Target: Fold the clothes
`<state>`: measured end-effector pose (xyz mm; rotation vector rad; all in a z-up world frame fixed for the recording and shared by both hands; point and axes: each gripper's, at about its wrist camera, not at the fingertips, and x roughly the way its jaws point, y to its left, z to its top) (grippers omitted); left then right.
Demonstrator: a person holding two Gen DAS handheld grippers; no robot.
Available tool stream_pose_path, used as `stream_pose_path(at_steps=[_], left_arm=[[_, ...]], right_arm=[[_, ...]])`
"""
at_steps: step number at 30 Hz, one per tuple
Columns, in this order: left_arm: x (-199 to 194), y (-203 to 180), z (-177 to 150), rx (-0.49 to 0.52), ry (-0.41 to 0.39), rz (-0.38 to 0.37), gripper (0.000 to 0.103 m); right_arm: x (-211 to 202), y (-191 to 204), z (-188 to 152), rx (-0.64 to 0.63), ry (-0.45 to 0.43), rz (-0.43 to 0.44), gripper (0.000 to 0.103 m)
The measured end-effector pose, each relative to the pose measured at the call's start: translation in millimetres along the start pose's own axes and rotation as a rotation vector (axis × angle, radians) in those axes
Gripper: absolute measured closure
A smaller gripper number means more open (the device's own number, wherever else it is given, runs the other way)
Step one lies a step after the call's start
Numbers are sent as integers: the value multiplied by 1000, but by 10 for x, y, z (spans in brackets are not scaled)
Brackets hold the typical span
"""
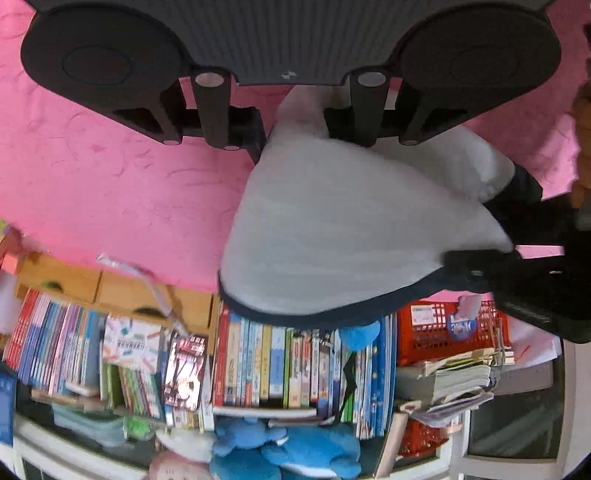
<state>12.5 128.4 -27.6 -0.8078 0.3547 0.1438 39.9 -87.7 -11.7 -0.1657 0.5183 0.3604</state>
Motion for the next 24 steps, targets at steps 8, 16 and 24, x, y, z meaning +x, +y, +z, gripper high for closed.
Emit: stream_pose_path(at_steps=[8,16,24], left_arm=[[-339,137,-107,85,-20,58,84],[-241,277,4,-165,111,-202,37],[246,237,34,-154,104,-132,88]], right_arm=[[-67,-47,-20,-45,-34,-38,72],[-51,14,-57,-74,-20,-57,72],[-48,142,-148,-151,-12,-77,74]])
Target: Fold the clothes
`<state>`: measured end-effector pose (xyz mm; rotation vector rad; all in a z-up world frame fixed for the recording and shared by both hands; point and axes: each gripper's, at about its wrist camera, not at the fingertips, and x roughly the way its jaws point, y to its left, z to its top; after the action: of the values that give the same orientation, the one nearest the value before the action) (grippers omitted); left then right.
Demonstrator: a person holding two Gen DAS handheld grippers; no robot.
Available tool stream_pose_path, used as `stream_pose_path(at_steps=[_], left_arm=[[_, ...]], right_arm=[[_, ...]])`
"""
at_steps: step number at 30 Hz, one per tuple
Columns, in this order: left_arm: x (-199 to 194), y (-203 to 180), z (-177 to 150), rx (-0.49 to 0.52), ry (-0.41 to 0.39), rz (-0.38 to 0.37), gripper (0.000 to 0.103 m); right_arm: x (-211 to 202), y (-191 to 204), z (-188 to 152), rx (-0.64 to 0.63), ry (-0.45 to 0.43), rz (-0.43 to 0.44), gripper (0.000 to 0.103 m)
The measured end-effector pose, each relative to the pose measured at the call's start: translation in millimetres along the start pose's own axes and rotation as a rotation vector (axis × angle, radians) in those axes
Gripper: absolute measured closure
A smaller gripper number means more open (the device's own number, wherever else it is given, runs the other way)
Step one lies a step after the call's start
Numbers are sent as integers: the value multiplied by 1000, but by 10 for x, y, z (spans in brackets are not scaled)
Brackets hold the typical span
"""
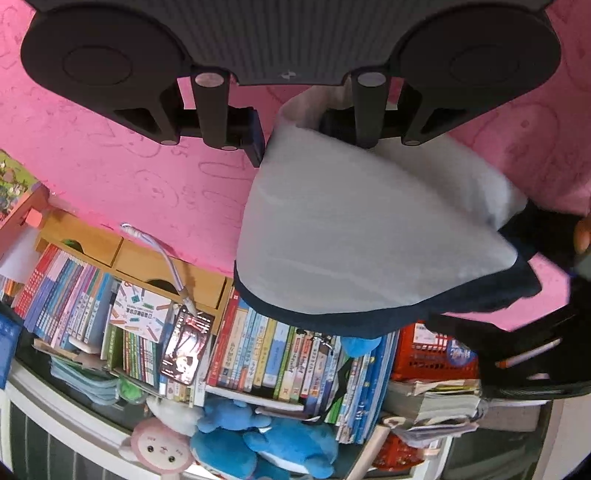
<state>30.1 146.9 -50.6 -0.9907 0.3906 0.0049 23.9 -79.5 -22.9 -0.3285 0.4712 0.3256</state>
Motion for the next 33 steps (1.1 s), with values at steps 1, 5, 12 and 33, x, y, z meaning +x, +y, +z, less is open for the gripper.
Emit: stream_pose_path(at_steps=[1,5,12,33], left_arm=[[-61,-25,-1,30,-30,13,93],[-320,-106,-43,134,-130,58,93],[-485,83,-127,92,-140,111,93],[-529,-790,-873,1437,24,140,38]], right_arm=[[-1,14,-3,-24,-1,-7,75],[-58,68,8,-100,-33,-33,77],[-51,18,5,-87,-37,-9,77],[-16,-84,87,3,-33,39,77]])
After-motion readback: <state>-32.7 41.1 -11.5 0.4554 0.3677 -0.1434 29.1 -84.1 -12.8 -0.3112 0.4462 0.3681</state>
